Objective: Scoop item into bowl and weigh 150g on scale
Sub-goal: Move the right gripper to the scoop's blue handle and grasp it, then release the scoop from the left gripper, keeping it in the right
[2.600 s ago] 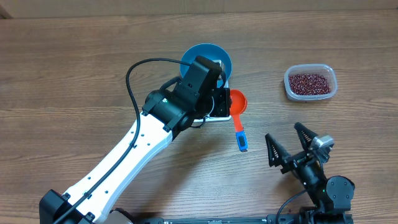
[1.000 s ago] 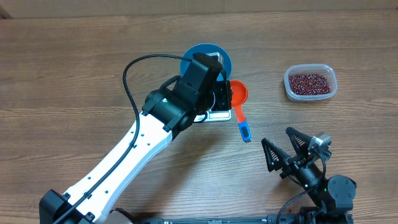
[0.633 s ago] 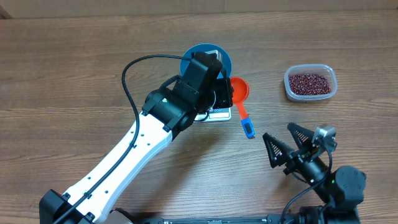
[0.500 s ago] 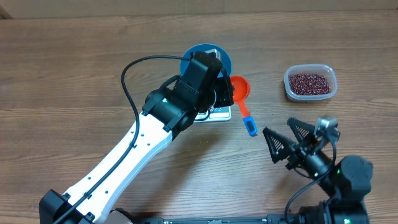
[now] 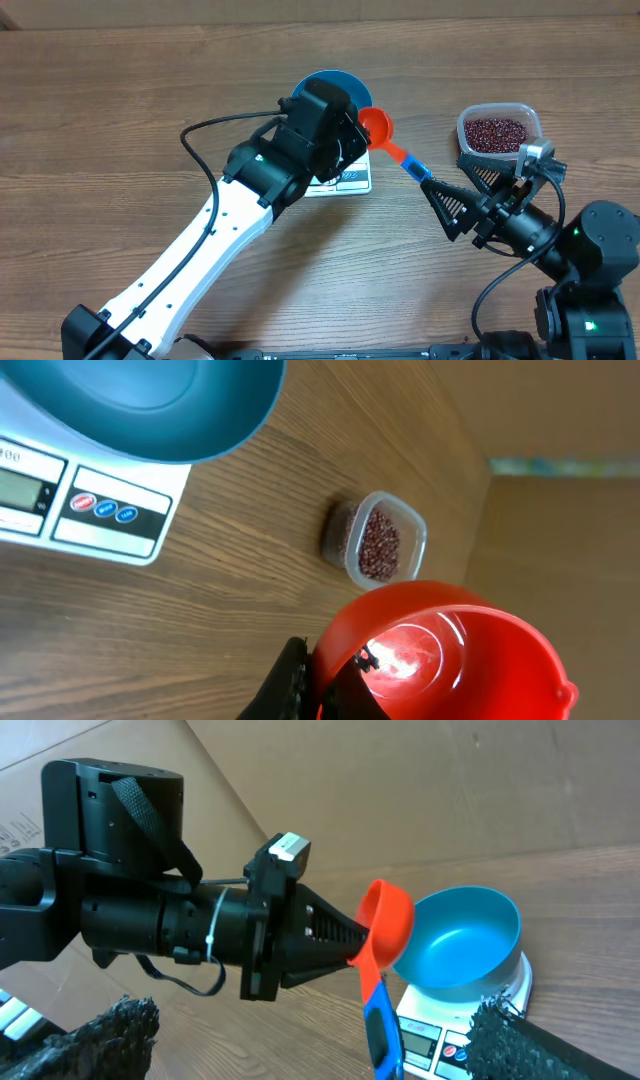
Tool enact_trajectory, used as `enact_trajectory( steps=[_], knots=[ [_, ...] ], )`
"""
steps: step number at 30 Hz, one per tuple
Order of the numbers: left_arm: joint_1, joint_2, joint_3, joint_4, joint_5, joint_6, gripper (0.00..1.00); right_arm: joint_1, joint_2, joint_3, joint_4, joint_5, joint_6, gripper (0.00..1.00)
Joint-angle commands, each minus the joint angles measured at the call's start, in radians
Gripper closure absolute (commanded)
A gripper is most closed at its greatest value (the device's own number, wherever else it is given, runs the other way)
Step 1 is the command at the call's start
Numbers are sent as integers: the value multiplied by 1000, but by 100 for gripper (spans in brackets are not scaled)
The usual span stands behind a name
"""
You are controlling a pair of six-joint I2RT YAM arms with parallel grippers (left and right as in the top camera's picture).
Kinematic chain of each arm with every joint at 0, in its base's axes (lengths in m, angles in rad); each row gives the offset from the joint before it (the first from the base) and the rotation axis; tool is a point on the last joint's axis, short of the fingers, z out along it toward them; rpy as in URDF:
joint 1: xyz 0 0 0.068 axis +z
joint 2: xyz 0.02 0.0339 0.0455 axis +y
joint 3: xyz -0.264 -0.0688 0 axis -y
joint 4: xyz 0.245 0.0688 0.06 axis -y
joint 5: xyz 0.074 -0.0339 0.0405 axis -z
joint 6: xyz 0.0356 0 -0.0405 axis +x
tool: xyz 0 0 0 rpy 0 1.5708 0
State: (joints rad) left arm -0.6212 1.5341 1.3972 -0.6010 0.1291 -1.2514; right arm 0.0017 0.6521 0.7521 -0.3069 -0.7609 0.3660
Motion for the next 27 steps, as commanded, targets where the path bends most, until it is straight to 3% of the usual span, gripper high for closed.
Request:
enact_trajectory(
  steps=[1, 5, 9, 18, 27],
  knots=[
    [36, 2, -6, 0, 89, -58, 95, 3, 30, 22, -5, 1, -19, 0],
    [52, 2, -6, -4, 206, -58, 96, 3, 157, 22, 6, -16, 47, 17],
    [36, 2, -6, -19, 211, -58, 95, 5, 256, 22, 88, -108, 119, 35],
    [36, 2, -6, -23, 134, -59, 95, 5, 267, 22, 187, -215, 208, 37],
    [38, 3, -6, -23, 115, -139, 95, 15, 293, 21, 116, -179, 253, 55]
  ],
)
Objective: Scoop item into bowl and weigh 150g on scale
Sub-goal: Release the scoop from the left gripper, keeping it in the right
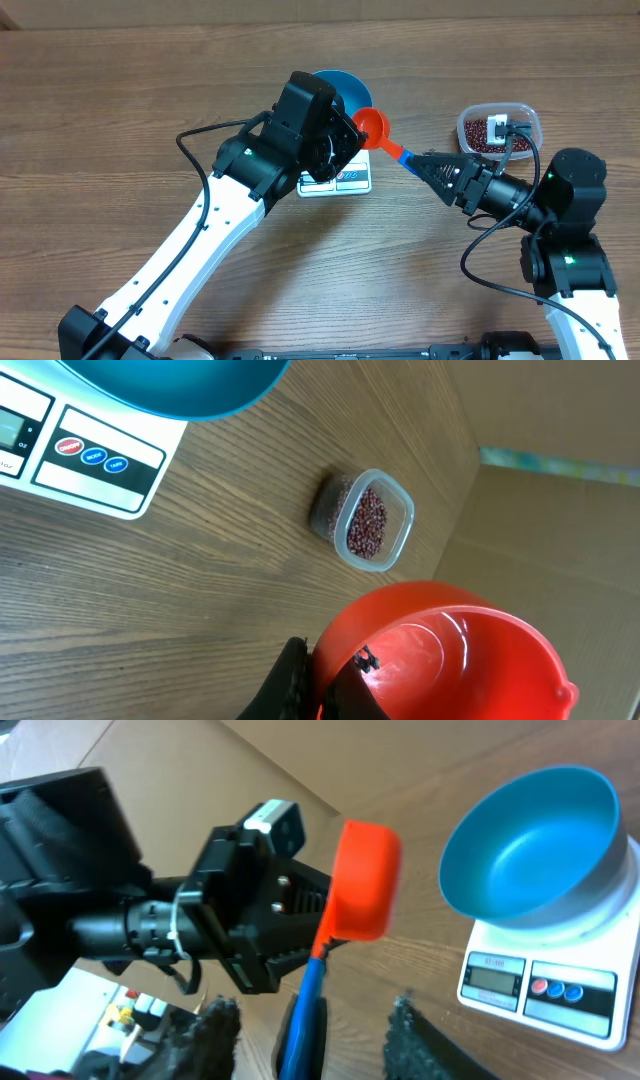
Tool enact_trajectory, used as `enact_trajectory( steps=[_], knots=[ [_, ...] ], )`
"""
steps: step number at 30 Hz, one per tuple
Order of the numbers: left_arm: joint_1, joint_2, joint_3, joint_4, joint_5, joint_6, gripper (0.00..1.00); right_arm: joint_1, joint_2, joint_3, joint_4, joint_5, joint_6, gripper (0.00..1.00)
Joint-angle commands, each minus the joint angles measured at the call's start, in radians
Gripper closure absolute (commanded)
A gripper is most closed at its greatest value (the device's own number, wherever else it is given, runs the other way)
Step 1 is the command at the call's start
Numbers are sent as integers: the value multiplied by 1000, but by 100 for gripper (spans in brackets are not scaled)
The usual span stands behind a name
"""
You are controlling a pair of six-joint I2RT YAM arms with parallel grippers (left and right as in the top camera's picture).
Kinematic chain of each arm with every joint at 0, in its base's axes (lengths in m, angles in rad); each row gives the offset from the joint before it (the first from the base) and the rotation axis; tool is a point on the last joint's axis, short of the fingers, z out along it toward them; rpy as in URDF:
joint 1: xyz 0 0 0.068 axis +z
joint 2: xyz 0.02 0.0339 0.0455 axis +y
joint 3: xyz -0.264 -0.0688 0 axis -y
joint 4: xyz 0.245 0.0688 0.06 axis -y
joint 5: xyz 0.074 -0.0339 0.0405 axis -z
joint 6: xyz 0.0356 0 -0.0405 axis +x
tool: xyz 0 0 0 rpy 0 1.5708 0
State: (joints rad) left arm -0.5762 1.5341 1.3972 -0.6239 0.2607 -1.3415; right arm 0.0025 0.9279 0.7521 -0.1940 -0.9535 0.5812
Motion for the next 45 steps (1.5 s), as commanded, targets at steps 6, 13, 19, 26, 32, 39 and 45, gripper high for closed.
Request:
enact_trajectory(
  steps=[6, 13, 19, 26, 32, 39, 45],
  knots=[
    [-7, 3, -6, 0, -17, -73, 96, 127, 39, 22, 37, 125, 60, 58],
    [-7, 3, -6, -26, -17, -72, 96, 139, 39, 22, 76, 134, 74, 70],
    [-7, 3, -6, -34, -15, -30, 96, 139, 39, 22, 89, 134, 77, 75],
    [-7, 3, -6, -26, -5, -32, 96, 146, 40, 21, 87, 134, 85, 78],
    [-8, 3, -6, -27, -4, -31, 96, 149, 39, 21, 80, 145, 85, 92],
    [-8, 3, -6, -31, -6, -31, 66, 149, 39, 21, 80, 150, 85, 96],
    [3, 3, -6, -30, -21, 84, 31, 148, 39, 21, 21, 221, 85, 96]
  ],
)
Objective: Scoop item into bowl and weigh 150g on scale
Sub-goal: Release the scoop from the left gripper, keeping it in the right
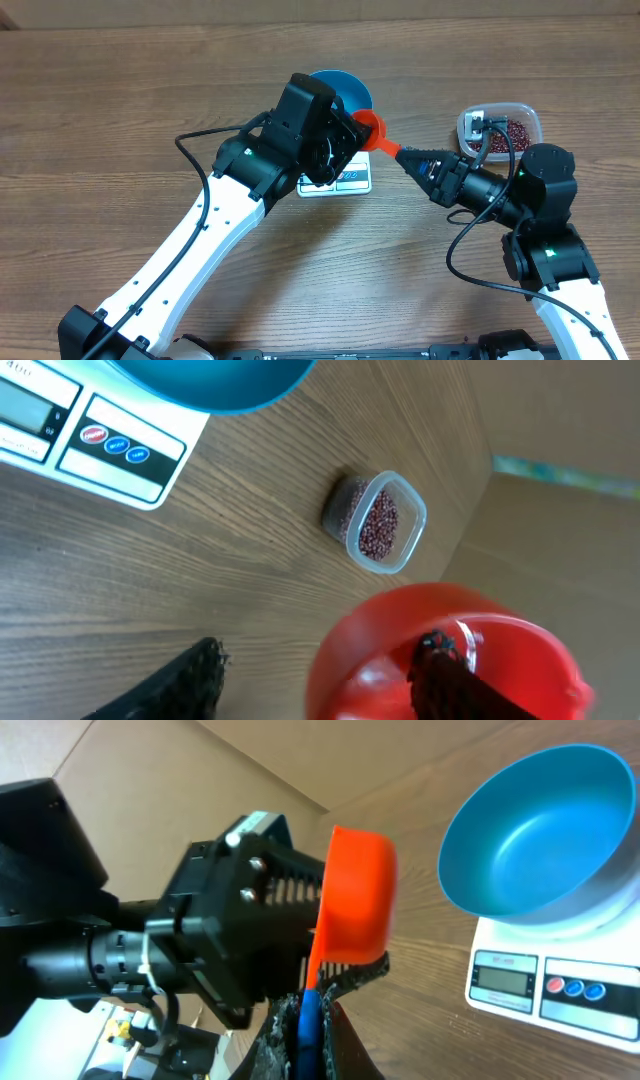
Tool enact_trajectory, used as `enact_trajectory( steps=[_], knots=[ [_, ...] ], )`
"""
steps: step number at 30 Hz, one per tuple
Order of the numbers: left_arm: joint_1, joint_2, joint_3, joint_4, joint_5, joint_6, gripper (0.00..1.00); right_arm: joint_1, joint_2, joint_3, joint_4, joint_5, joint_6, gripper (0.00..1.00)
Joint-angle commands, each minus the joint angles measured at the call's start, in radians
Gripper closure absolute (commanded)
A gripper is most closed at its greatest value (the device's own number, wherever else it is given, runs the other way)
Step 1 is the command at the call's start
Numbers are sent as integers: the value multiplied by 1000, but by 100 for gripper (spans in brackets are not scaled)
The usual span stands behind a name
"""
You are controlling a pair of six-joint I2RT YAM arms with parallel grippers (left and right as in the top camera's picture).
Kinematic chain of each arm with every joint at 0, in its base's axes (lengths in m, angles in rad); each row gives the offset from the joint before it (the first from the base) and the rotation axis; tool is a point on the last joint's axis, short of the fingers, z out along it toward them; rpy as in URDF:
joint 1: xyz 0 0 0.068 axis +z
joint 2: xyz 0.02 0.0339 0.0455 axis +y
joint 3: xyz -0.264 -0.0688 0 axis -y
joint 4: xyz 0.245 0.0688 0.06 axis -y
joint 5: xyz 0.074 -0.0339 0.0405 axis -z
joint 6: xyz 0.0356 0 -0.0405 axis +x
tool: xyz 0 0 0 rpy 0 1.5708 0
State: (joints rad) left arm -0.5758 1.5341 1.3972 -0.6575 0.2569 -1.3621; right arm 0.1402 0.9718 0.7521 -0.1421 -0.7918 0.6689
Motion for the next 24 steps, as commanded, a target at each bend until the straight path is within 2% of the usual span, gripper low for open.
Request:
enact_trajectory(
  steps=[1, 7, 14, 19, 24],
  knots=[
    [5, 3, -6, 3, -26, 133, 28, 10, -5, 22, -37, 68, -3, 96],
    [27, 3, -6, 4, -40, 350, 21, -9, -5, 22, -104, 137, -8, 96],
    [43, 3, -6, 8, -39, 705, 23, -81, -36, 22, -211, 135, -34, 96],
    [45, -8, 0, 7, -27, 809, 23, -105, -96, 22, -279, 133, -45, 96],
    [45, -44, 24, -7, -11, 965, 20, -136, -160, 23, -407, 129, -69, 96]
  ],
)
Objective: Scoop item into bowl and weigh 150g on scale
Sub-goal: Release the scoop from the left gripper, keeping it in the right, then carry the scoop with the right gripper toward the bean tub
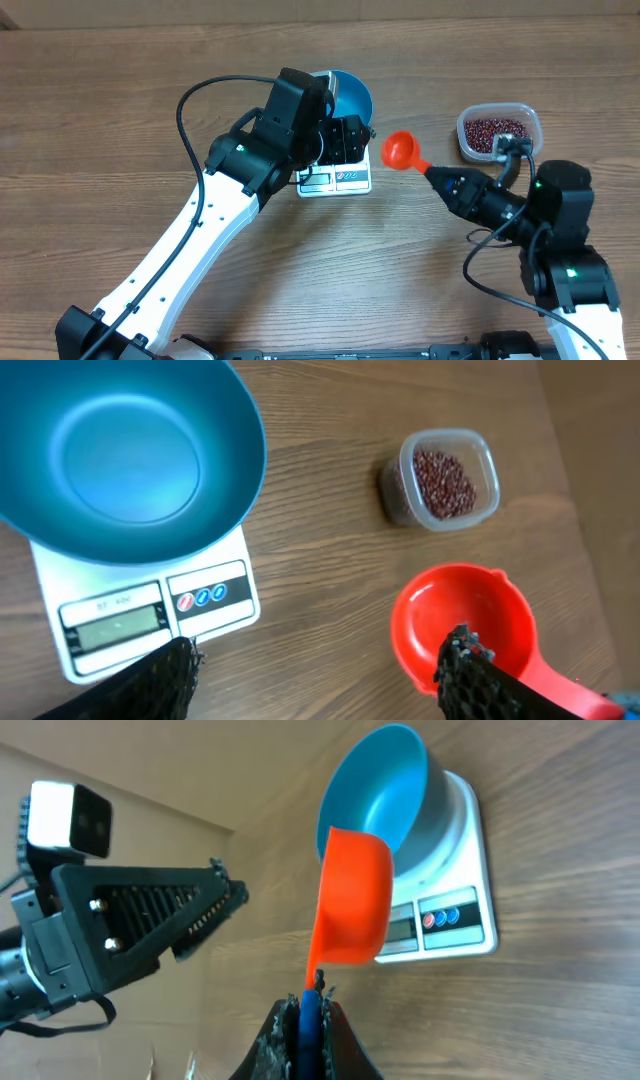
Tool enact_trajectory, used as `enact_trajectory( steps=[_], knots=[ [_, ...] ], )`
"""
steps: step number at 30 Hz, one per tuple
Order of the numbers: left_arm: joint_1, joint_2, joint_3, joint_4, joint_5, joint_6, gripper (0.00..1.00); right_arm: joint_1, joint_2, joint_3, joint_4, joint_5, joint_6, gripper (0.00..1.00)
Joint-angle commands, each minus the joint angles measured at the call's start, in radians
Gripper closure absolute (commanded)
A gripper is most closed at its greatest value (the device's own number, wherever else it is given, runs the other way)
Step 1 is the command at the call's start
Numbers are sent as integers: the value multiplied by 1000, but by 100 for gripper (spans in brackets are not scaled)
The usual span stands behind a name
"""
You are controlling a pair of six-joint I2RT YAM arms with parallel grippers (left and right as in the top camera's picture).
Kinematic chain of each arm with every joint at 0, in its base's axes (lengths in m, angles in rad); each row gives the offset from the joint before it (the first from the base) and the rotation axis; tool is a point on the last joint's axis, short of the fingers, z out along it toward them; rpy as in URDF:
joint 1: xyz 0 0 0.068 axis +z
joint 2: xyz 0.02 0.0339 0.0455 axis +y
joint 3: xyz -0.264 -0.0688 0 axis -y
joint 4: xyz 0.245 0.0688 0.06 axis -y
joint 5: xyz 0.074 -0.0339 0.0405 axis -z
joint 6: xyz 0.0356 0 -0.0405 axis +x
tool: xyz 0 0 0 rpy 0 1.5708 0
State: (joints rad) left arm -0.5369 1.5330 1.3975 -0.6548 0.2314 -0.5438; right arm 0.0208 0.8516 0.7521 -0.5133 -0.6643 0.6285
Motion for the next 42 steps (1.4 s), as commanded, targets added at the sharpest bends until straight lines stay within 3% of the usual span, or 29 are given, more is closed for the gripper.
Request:
enact_trajectory(
  steps=[1, 10, 16, 26, 32, 37, 42],
  knots=[
    [6, -52, 29, -19, 14, 166, 20, -18, -49, 24, -60, 0, -35, 96],
    [7, -105, 39, -77, 13, 229, 12, -18, -65, 120, -288, 21, -124, 96],
    [13, -108, 109, -161, -4, 272, 9, -18, -65, 229, -466, 158, -171, 96],
    [45, -108, 220, -210, -31, 335, 9, -18, -54, 296, -550, 251, -189, 96],
    [53, -108, 272, -253, -40, 405, 7, -18, 61, 497, -731, 397, -245, 96],
    [52, -104, 272, -271, -40, 410, 8, -18, 141, 571, -779, 402, -309, 96],
    [52, -89, 272, -291, -40, 410, 0, -18, 159, 571, -754, 410, -354, 96]
  ],
)
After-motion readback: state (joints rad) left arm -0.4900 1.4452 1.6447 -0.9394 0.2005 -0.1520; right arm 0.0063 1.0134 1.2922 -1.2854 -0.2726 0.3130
